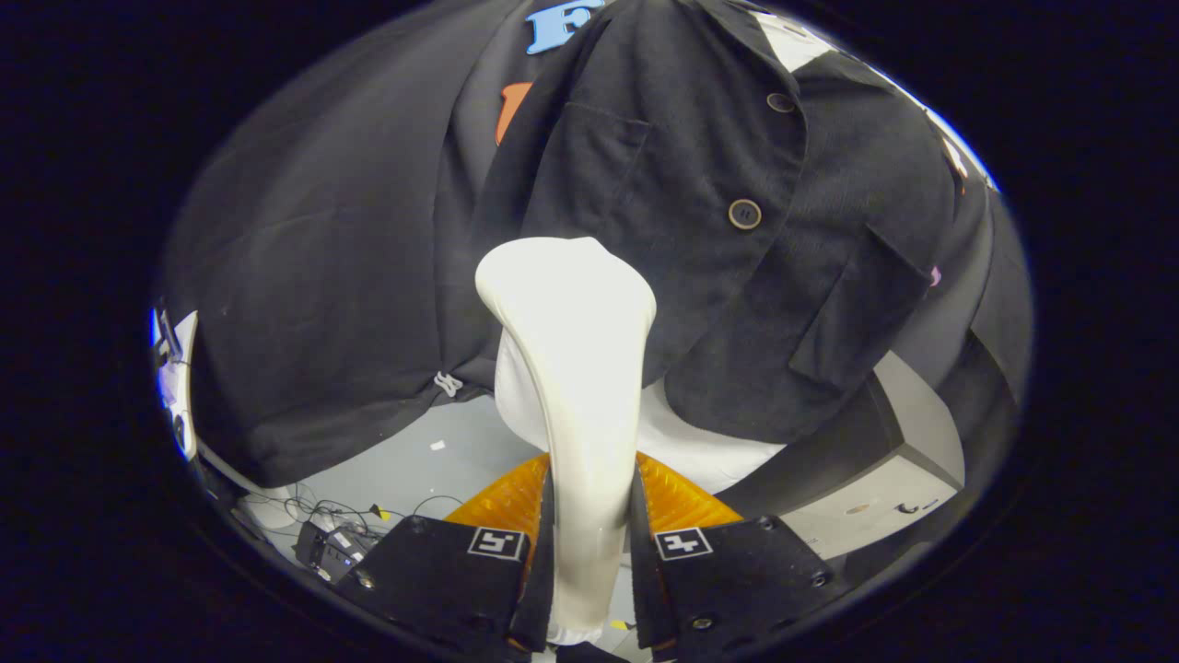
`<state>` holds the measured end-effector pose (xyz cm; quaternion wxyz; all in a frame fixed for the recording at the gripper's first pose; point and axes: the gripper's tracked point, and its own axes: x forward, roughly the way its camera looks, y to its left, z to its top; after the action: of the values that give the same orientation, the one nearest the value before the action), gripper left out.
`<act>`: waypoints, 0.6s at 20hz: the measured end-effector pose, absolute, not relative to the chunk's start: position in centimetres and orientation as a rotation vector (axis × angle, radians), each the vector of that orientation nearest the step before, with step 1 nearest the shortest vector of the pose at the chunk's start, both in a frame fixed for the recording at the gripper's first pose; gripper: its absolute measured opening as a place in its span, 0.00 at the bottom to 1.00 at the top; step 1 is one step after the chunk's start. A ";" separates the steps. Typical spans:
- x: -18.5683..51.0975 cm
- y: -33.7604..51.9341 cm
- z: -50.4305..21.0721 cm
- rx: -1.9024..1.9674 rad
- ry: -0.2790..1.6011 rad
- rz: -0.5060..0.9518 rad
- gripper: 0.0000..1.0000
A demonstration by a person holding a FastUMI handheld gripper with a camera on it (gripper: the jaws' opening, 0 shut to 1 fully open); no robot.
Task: Iron the clothes twice with a garment steamer, once on the left side and once on the right side.
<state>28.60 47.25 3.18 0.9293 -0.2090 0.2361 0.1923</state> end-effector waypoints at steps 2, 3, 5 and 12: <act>28.3 47.1 3.0 -0.422 0.488 0.396 0.38; 28.3 46.8 3.0 -0.419 0.486 0.396 0.38; 28.3 46.5 3.0 -0.412 0.486 0.398 0.38; 26.9 44.2 4.6 -0.356 0.444 0.427 0.38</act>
<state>26.95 44.19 4.62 0.9373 -0.1742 0.2175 0.2092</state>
